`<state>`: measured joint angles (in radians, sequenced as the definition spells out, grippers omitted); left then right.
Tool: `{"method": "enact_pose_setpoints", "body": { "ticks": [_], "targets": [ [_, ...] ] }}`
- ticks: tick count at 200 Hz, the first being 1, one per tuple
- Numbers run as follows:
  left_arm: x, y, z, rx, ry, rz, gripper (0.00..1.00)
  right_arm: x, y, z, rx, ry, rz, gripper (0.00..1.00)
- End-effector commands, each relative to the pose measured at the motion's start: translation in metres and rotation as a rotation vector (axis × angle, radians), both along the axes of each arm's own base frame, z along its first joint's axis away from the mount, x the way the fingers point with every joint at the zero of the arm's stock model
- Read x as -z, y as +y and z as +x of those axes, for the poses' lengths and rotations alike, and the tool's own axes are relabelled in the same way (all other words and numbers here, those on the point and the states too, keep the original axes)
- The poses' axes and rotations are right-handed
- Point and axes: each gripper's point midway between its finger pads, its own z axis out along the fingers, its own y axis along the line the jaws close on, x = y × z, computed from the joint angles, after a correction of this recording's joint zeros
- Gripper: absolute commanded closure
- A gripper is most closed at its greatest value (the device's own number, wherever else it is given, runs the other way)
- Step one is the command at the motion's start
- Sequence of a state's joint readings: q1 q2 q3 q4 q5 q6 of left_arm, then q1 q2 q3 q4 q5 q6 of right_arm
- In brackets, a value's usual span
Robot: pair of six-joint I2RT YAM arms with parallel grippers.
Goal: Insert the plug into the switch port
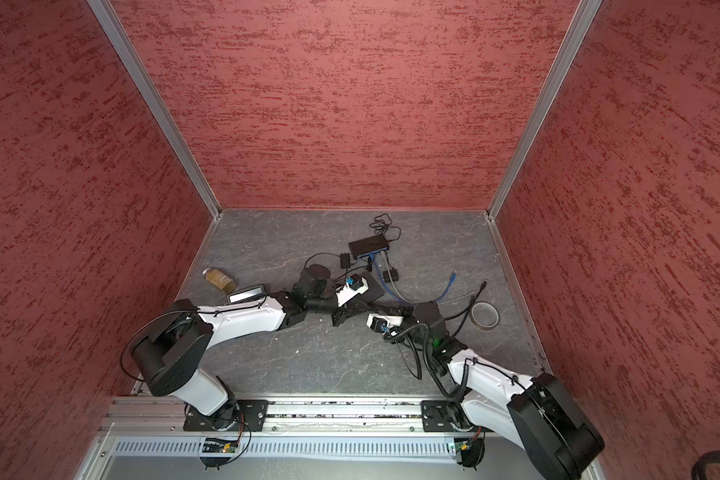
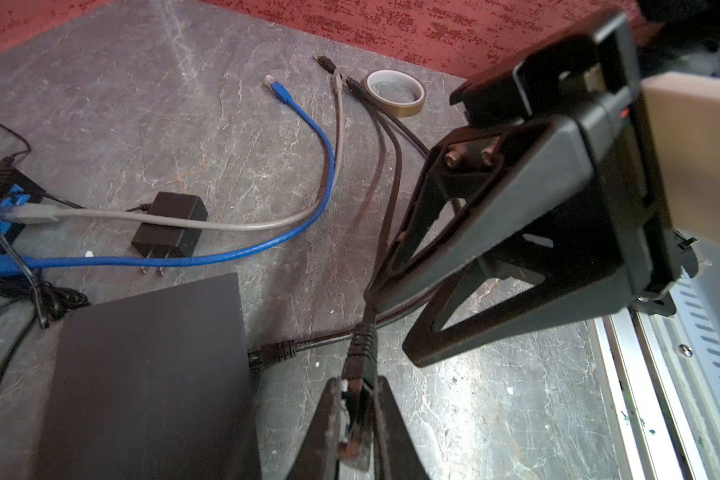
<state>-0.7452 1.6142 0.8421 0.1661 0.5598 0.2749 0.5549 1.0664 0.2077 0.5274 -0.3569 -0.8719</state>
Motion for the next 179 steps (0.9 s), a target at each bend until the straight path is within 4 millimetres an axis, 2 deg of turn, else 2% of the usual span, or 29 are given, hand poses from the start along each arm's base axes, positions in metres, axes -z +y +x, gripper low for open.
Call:
{"method": "enact_pose_setpoints", "body": {
  "ticks": [1,28,120,179],
  "targets": [
    [-0.001,0.000,0.001,-0.015,0.082,-0.003,0.85,-0.008,0.001,0.002,-0.003,-0.051,-0.002,0.68],
    [-0.001,0.001,0.004,-0.014,0.122,-0.006,0.84,-0.006,0.002,0.004,-0.003,-0.054,-0.008,0.68],
    [0.004,0.000,0.002,0.001,0.141,0.006,0.84,-0.019,0.014,0.021,-0.012,-0.105,0.018,0.72],
    [0.002,0.002,0.003,-0.001,0.143,0.002,0.84,-0.014,0.020,0.023,-0.033,-0.085,0.016,0.74]
  ]
}}
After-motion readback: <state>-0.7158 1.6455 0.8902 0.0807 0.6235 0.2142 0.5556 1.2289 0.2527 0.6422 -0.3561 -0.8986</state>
